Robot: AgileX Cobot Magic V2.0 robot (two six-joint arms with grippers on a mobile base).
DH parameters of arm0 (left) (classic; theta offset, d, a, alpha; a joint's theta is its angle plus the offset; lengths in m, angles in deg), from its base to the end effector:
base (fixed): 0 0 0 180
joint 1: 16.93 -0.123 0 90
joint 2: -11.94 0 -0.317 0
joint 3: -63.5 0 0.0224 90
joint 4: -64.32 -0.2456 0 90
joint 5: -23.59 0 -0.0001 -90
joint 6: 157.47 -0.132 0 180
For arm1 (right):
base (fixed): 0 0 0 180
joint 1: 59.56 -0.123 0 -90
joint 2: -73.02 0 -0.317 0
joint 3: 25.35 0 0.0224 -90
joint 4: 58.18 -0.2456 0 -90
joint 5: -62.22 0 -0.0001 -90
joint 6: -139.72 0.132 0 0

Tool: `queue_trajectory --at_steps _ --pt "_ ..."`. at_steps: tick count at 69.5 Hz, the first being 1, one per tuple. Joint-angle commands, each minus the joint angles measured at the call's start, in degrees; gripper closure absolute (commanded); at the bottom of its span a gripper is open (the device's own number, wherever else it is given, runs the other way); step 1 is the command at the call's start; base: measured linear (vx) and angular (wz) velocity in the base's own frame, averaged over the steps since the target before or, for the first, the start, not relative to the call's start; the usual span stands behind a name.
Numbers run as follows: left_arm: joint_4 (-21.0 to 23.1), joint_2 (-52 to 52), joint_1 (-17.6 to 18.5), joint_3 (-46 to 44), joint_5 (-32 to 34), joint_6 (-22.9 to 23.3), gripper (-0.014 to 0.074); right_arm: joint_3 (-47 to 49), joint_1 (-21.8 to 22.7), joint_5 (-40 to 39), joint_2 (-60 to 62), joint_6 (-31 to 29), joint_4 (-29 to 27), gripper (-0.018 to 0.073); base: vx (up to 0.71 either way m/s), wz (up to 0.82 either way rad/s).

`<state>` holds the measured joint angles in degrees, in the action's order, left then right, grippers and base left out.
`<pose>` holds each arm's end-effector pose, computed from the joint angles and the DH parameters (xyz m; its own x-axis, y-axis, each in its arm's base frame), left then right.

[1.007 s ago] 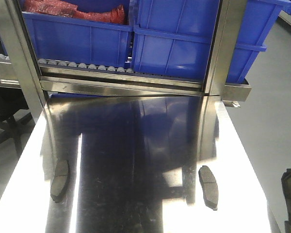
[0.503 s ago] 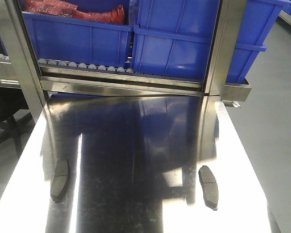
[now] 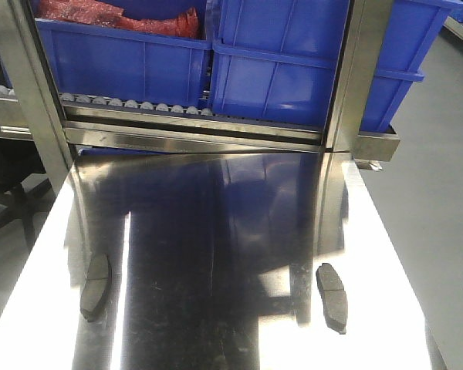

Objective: Move and align brake pads A on conveyor
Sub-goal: 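Turn the base away from the steel table holding both pads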

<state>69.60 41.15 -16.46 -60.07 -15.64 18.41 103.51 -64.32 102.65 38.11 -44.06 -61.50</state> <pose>0.0746 -0.0083 0.2435 -0.5700 0.0051 -0.8217 0.0563 0.9979 -0.0328 0.0889 0.0124 0.2653 -0.5892 -0.0710 -0.8049 -0.1259 0.9920 0.0047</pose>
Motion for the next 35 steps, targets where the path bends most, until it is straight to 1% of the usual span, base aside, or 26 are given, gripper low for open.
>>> queue_trajectory --at_steps 1,35 --pt "0.7 0.3 0.3 -1.7 4.6 0.4 0.0422 1.8 0.3 -4.7 -0.1 -0.6 0.0 0.0372 0.00 0.00" --pt "0.7 0.3 0.3 -1.7 4.6 0.4 0.0422 1.8 0.3 -4.7 -0.1 -0.6 0.0 0.0372 0.01 0.03"
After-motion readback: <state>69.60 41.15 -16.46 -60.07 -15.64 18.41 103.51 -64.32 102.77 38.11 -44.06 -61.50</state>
